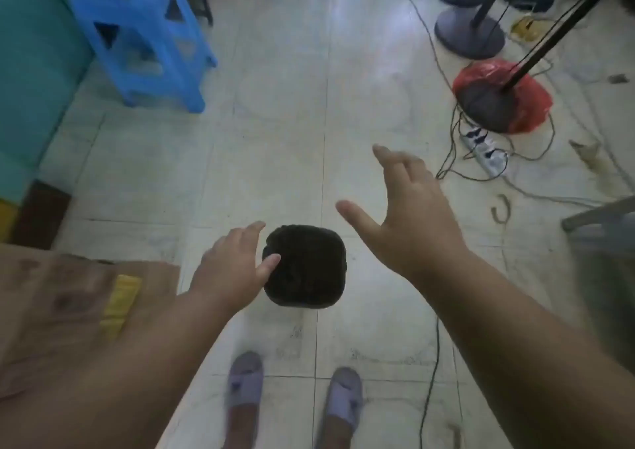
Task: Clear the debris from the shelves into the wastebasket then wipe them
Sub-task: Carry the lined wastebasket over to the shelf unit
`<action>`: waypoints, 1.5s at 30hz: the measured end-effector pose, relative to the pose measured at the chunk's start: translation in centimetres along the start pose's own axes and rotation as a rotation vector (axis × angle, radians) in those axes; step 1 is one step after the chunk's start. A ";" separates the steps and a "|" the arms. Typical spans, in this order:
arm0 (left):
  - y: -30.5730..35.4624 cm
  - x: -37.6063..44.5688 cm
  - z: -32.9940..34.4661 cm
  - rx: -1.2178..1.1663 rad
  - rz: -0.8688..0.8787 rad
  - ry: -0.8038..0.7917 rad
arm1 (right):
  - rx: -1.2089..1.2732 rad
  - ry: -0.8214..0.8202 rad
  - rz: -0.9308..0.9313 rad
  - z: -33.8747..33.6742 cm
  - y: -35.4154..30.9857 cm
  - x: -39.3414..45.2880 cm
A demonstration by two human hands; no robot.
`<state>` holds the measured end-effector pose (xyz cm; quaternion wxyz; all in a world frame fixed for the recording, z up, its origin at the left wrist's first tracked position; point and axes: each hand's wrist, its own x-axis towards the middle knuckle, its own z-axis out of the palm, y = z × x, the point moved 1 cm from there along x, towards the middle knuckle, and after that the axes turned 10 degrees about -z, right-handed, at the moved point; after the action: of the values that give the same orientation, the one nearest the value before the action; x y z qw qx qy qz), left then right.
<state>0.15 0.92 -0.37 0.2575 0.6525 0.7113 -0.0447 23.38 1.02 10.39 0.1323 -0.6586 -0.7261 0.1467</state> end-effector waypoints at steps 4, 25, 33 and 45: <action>-3.3 6.1 9.5 -0.040 -0.072 -0.093 | 0.026 -0.026 0.115 11.6 5.7 0.1; -7.0 11.3 25.5 -0.370 -0.328 0.040 | 0.081 -0.124 0.262 34.8 17.5 2.2; 1.6 2.2 1.0 -0.447 -0.323 0.096 | 0.083 -0.152 0.226 9.4 8.1 4.6; 8.6 3.6 -27.3 -0.553 -0.199 0.317 | 0.041 -0.052 0.017 -16.3 -2.6 20.4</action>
<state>-0.14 16.33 23.99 0.3051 0.4840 0.7881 0.2272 25.32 21.70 26.34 0.1254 -0.6578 -0.7206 0.1799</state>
